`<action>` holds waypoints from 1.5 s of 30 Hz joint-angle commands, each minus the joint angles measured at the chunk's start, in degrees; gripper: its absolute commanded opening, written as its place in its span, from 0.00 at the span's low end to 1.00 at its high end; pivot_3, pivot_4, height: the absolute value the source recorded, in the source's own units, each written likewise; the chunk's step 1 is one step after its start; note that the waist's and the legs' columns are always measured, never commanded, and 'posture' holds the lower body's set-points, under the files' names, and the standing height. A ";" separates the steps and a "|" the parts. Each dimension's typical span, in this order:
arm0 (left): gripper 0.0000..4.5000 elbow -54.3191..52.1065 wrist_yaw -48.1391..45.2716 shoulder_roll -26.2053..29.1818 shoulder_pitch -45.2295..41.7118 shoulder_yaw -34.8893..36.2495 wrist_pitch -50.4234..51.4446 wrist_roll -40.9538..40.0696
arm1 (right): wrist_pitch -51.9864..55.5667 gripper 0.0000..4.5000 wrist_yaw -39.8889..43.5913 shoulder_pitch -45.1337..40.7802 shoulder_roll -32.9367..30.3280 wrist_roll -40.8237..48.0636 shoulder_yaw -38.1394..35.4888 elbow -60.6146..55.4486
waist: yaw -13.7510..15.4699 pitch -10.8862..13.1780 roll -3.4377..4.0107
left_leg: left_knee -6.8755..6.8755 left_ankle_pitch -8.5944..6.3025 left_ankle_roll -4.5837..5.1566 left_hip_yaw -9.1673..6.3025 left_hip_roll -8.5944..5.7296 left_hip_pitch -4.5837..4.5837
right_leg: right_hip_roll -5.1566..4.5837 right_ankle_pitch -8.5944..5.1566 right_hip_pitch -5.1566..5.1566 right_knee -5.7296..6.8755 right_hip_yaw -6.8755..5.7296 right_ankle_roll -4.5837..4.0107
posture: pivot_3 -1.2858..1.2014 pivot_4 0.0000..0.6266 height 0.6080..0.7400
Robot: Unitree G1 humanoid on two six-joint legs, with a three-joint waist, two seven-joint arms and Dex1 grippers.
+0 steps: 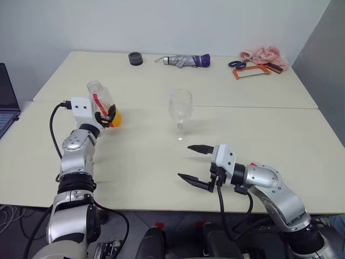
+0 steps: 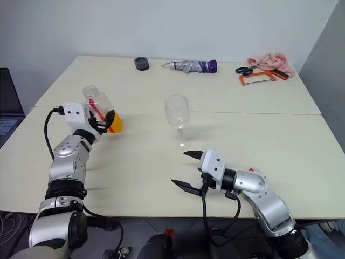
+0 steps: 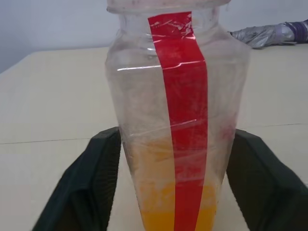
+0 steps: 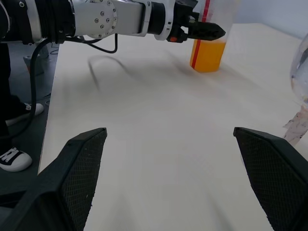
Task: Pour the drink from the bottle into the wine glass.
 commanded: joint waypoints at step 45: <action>0.37 8.38 -1.28 9.77 -23.29 -26.51 -43.98 34.37 | 4.12 1.00 -17.04 -5.56 7.66 0.21 -9.54 -3.27 | -0.06 0.02 -0.01 | -0.01 0.01 -0.01 0.04 -0.13 -0.09 | 0.06 0.00 -0.08 0.01 0.03 0.00 | 0.52 0.24 1.00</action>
